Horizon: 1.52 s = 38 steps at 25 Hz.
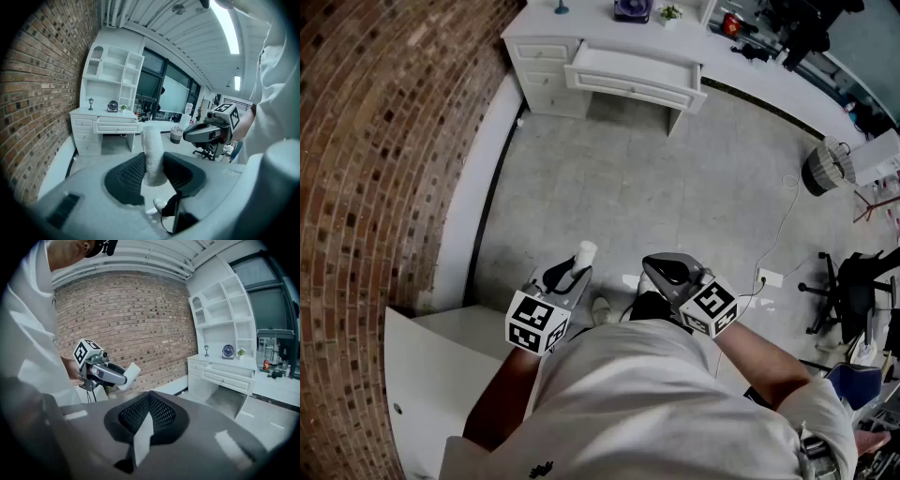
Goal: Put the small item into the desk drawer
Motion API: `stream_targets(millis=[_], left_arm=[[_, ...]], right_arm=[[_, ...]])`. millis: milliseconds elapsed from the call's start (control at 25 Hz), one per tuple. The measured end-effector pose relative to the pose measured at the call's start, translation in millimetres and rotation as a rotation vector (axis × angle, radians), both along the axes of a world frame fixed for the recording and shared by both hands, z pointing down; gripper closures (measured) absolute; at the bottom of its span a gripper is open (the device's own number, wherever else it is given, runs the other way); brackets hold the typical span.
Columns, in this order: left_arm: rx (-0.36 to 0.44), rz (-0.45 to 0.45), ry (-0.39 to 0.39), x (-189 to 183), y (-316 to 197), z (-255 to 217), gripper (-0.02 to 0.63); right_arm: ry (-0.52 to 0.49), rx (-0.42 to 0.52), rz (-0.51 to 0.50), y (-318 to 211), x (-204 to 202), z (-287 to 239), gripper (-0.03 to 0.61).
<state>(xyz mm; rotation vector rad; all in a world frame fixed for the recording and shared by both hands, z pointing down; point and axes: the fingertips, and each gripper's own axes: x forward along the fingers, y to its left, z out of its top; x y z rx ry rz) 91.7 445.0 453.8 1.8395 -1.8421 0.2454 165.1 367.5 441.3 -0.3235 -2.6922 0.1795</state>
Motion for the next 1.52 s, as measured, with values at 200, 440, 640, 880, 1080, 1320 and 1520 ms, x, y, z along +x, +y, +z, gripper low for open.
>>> stream_targets(millis=[200, 440, 640, 880, 1080, 1320, 1520], left_arm=[[-0.005, -0.009, 0.006, -5, 7, 3, 0.491], [-0.015, -0.02, 0.021, -13, -4, 9, 0.491], [-0.02, -0.022, 0.029, -32, -36, 13, 0.491], [-0.045, -0.023, 0.023, -72, -108, 14, 0.491], [-0.062, -0.029, 0.002, -111, -180, 7, 0.491], [-0.066, -0.022, -0.015, -142, -261, 0, 0.491], [-0.059, 0.005, -0.031, -155, -317, -1, 0.491]], right_arm=[[-0.015, 0.006, 0.009, 3, -6, -4, 0.568], [-0.011, -0.008, 0.019, -10, -8, -1, 0.568], [-0.029, -0.046, 0.053, -47, -24, 4, 0.566], [-0.054, -0.027, 0.061, -121, -59, 1, 0.551], [-0.048, -0.033, 0.063, -191, -86, 1, 0.546], [-0.055, -0.051, 0.083, -268, -109, 3, 0.535], [-0.055, -0.053, 0.1, -313, -118, 8, 0.535]])
